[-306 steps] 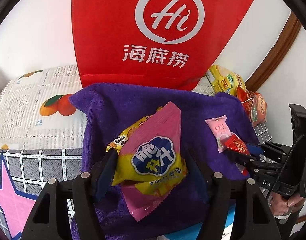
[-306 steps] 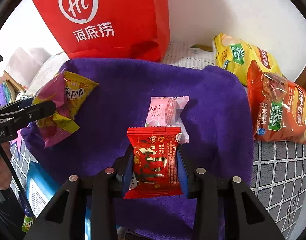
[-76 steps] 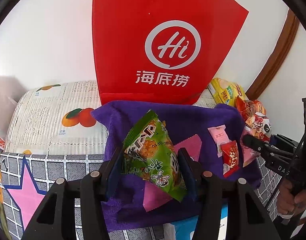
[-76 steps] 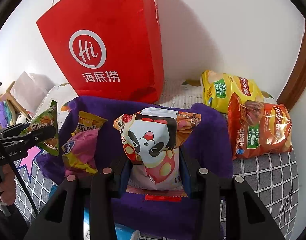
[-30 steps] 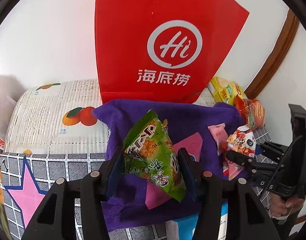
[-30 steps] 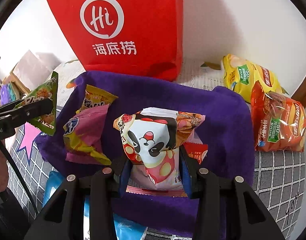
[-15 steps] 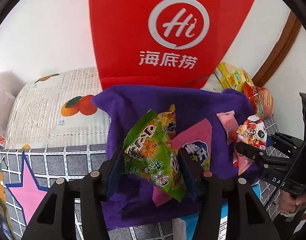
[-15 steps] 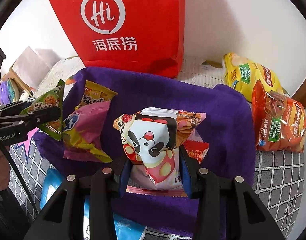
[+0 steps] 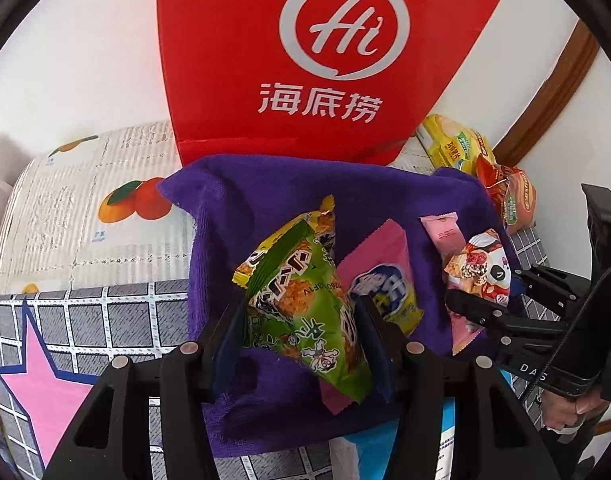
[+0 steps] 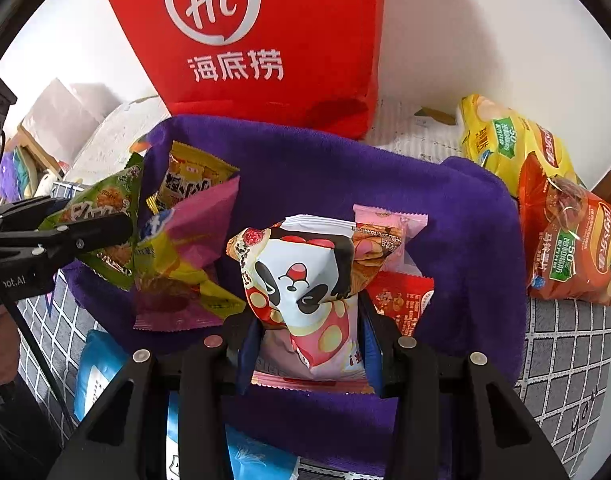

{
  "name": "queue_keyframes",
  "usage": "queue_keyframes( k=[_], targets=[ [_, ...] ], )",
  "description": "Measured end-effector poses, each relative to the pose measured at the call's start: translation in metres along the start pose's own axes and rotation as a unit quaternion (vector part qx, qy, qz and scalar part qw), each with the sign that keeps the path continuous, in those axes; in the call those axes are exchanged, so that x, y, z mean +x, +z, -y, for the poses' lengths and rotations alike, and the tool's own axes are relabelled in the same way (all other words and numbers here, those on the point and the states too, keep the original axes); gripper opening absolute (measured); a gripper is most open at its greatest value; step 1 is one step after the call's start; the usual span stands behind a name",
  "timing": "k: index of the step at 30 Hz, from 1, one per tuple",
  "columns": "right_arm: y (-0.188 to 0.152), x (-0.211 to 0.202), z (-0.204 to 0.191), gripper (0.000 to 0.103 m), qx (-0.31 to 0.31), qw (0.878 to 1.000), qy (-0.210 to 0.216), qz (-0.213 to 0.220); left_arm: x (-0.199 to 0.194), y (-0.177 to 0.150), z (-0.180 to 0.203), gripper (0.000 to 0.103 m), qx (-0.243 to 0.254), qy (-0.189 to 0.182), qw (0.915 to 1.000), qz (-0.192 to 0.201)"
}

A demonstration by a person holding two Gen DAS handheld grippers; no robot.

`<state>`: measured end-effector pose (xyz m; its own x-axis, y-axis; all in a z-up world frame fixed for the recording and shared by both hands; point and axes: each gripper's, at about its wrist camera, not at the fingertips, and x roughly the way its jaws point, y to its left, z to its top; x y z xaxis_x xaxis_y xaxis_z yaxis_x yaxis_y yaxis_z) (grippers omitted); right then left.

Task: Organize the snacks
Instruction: 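Carry the panda-print bag and green bag over the purple towel with both grippers, then open both grippers to drop the two bags onto the purple towel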

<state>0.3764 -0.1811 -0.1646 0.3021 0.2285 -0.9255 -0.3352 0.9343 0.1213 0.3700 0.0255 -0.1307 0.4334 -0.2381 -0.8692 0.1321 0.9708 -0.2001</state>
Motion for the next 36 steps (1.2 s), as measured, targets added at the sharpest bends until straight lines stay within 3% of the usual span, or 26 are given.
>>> queue_keyframes(
  k=[9,17,26,31,36],
  targets=[
    [0.0,0.007,-0.007,0.044,-0.011,1.0,-0.004,-0.011,0.002,0.0,-0.003,0.055,0.0,-0.009,0.9999,-0.01],
    [-0.001,0.007,-0.016,0.066,-0.025,0.999,-0.012,-0.016,0.0,-0.001,0.0,0.055,0.019,0.001,0.9997,-0.013],
    [0.003,-0.025,-0.009,0.066,-0.007,1.0,-0.015,0.016,-0.008,0.0,0.011,0.069,0.035,0.017,0.9992,-0.003],
    [-0.001,-0.061,-0.005,0.066,0.014,0.998,-0.015,0.058,-0.024,-0.003,0.02,0.071,0.042,0.028,0.9987,0.01],
    [-0.023,-0.083,-0.002,0.066,0.051,0.996,0.003,0.069,-0.043,-0.021,0.024,0.071,0.046,0.04,0.998,0.018]
  ],
)
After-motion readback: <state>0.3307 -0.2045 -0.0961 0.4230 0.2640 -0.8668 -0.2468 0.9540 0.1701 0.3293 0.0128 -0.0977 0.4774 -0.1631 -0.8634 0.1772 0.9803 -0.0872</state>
